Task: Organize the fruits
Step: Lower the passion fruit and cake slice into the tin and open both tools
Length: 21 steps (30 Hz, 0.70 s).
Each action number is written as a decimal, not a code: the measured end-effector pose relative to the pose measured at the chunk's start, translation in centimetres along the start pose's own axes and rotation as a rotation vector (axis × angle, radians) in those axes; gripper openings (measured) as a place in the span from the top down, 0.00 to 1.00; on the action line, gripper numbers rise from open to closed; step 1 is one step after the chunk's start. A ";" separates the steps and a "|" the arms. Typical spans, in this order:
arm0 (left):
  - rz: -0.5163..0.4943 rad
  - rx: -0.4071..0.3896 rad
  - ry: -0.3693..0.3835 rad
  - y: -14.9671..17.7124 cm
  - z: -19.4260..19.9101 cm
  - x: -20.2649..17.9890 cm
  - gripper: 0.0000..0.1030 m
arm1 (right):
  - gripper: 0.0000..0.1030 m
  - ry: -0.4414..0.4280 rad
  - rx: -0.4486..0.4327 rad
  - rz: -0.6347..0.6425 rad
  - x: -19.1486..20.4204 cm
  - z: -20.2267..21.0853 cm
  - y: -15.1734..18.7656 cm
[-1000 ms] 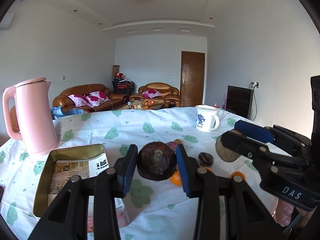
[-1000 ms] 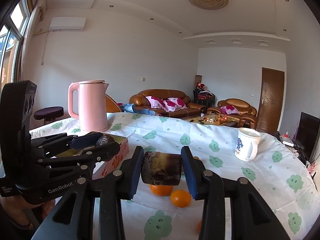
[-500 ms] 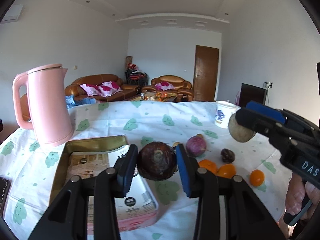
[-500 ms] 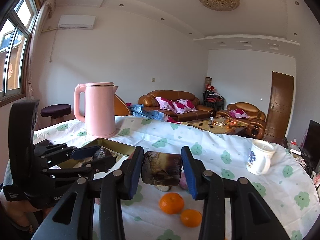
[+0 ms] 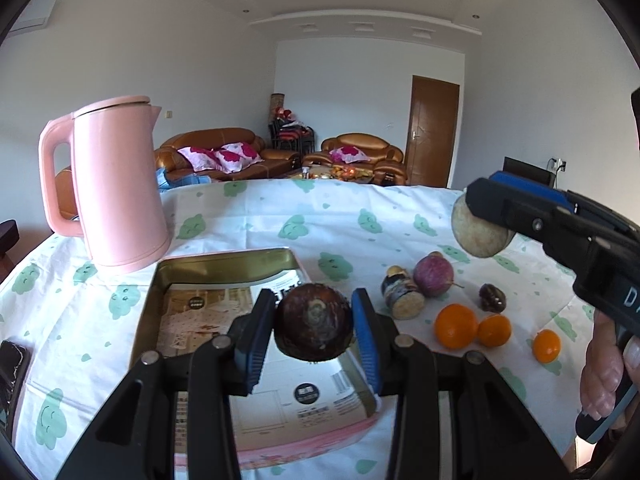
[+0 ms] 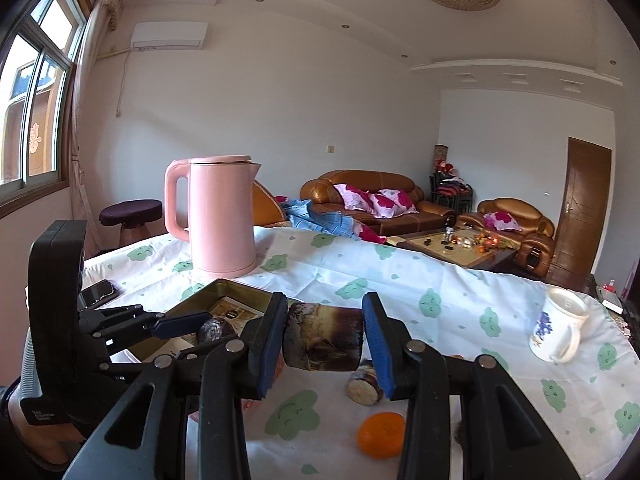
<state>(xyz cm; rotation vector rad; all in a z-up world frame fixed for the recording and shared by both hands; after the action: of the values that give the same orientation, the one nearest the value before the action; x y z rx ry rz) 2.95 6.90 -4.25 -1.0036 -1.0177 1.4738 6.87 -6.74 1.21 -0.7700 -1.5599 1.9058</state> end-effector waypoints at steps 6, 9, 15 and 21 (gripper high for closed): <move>0.013 0.017 -0.027 0.1 -0.4 1.6 0.60 | 0.60 -0.032 0.019 0.019 1.4 -1.7 0.0; 0.010 0.023 -0.041 0.1 -0.3 2.3 0.60 | 0.60 -0.047 0.026 0.023 1.9 -2.4 0.2; 0.022 0.041 -0.068 0.2 -0.7 3.8 0.60 | 0.60 -0.077 0.045 0.029 3.0 -3.8 0.6; 0.016 0.062 -0.085 0.2 -1.0 4.6 0.60 | 0.60 -0.109 0.070 0.015 3.5 -5.3 1.0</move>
<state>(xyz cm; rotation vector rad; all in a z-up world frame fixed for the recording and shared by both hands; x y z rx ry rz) 3.31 11.56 -5.11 -0.9138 -1.0195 1.5629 8.27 -0.85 -0.95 -0.6599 -1.5459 2.0328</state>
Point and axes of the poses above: each gripper's, at about its wrist camera, not at the fingertips, and z roughly against the way its jaws point, x to its left, y to its underside, the point moved 4 cm from there along -z, roughly the way its jaws point, and after that the axes turned 9 degrees about -x, right-handed, at the moved point
